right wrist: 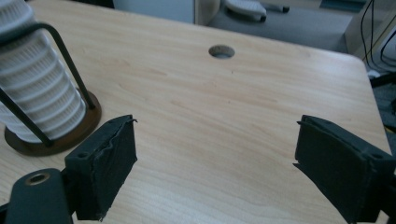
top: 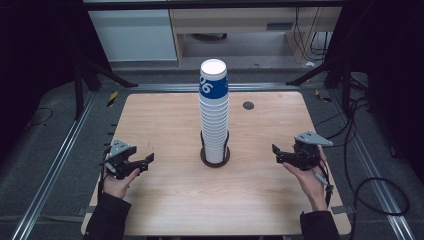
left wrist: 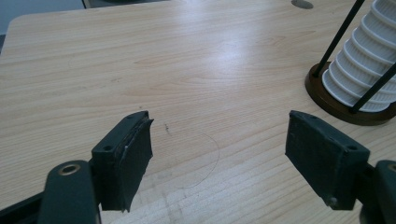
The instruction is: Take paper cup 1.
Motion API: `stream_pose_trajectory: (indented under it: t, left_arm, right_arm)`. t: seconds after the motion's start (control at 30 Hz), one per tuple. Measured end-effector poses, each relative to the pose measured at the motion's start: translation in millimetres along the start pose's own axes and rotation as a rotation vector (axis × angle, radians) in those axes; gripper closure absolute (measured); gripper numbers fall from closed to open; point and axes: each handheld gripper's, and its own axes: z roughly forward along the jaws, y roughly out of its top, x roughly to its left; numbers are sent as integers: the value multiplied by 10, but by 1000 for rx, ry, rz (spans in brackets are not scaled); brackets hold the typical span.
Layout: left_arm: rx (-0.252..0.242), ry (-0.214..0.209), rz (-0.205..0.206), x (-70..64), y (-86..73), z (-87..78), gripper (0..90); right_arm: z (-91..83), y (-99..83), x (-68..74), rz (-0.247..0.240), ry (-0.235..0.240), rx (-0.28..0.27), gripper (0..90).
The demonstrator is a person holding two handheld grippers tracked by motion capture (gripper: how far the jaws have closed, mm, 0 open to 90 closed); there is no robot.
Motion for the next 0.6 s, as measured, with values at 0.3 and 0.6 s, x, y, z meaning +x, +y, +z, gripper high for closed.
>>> stream_pose_trajectory:
  t: [0.3,0.6]
  left_arm:
    - [6,-17,-7,7,-16,-3,223]
    - [7,-25,3,-11,-9,-12,225]
  right_arm:
    - [-116,113,75,-29,60,-78,155]
    - [-144,324,204,-45,95,-109,139]
